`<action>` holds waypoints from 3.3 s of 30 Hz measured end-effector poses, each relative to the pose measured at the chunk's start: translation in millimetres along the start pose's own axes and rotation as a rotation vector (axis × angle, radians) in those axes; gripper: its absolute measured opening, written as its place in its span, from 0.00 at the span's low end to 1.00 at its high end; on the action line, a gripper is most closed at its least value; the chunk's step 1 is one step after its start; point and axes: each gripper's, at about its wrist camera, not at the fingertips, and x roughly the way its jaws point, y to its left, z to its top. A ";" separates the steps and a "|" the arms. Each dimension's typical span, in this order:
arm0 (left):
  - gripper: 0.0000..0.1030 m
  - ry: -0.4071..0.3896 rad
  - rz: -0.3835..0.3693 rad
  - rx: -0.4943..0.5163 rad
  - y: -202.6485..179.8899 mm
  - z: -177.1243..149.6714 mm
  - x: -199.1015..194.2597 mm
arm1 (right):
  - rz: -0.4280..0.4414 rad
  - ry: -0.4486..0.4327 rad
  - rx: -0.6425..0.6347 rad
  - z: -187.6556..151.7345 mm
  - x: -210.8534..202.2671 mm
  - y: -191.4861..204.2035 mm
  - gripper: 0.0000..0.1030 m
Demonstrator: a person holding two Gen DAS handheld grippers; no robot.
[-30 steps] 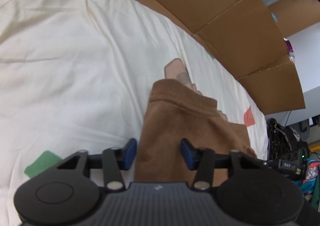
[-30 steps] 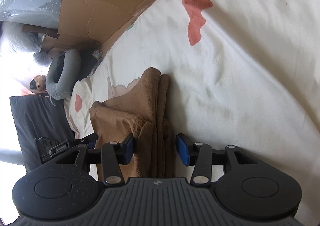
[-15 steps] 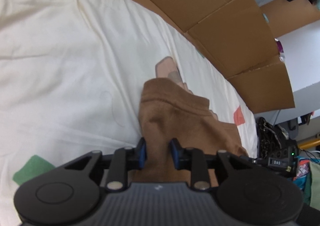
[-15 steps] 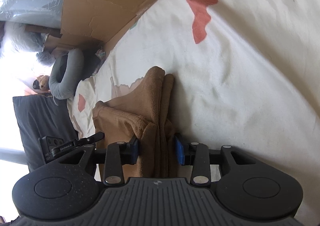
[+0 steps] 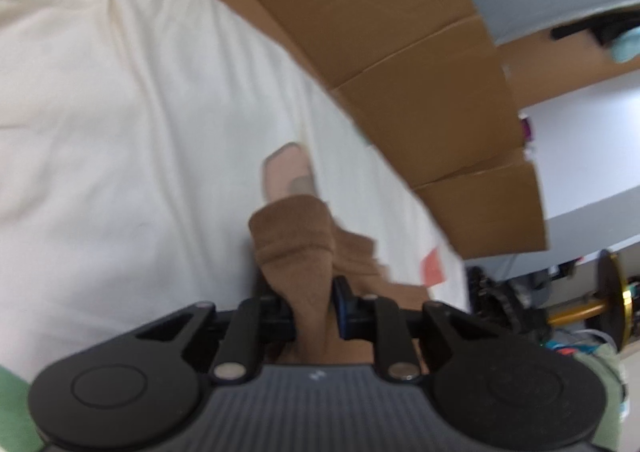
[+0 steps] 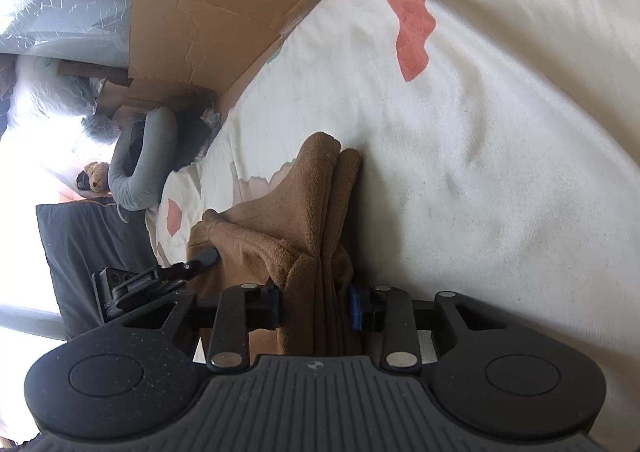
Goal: Fold clothes
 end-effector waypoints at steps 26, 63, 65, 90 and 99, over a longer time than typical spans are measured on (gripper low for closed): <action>0.05 0.012 0.041 0.178 -58.3 -0.7 -23.0 | -0.043 -0.064 -0.113 -5.0 -12.2 54.9 0.17; 0.05 -0.287 0.123 0.445 -427.0 16.1 -247.2 | -0.068 -0.378 -0.493 -11.3 -269.5 382.4 0.14; 0.05 -0.290 0.124 0.459 -445.1 15.9 -256.2 | -0.063 -0.391 -0.499 -10.0 -285.5 397.3 0.14; 0.05 -0.303 0.106 0.529 -599.6 -51.8 -304.4 | -0.146 -0.495 -0.595 -67.3 -473.8 504.8 0.14; 0.05 -0.260 0.044 0.581 -628.4 -67.8 -268.3 | -0.139 -0.537 -0.583 -74.2 -532.5 470.0 0.14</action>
